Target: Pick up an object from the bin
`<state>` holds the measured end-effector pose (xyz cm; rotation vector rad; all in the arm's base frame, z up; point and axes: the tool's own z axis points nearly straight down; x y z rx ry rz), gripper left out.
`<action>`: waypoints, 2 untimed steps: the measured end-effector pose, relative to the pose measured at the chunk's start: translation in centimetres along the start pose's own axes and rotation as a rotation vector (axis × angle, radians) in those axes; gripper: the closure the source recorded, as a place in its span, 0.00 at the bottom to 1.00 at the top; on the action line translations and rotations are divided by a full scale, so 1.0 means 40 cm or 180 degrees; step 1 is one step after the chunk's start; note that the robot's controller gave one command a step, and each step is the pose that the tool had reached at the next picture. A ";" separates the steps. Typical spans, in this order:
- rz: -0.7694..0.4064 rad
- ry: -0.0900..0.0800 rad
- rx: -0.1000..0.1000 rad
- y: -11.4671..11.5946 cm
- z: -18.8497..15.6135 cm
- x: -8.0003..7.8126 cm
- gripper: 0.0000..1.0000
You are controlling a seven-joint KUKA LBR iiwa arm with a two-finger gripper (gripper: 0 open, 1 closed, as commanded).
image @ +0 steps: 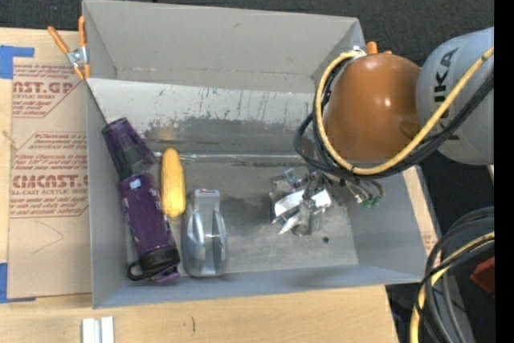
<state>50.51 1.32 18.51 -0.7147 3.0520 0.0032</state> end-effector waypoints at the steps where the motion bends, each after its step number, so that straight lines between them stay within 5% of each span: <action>1: -0.0002 0.0009 -0.0004 0.000 -0.005 0.001 1.00; 2: -0.0542 -0.0011 0.0006 -0.006 -0.117 0.004 1.00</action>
Offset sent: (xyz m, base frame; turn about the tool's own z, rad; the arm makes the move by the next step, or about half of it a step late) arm -0.0024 -0.0072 0.0630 -0.2983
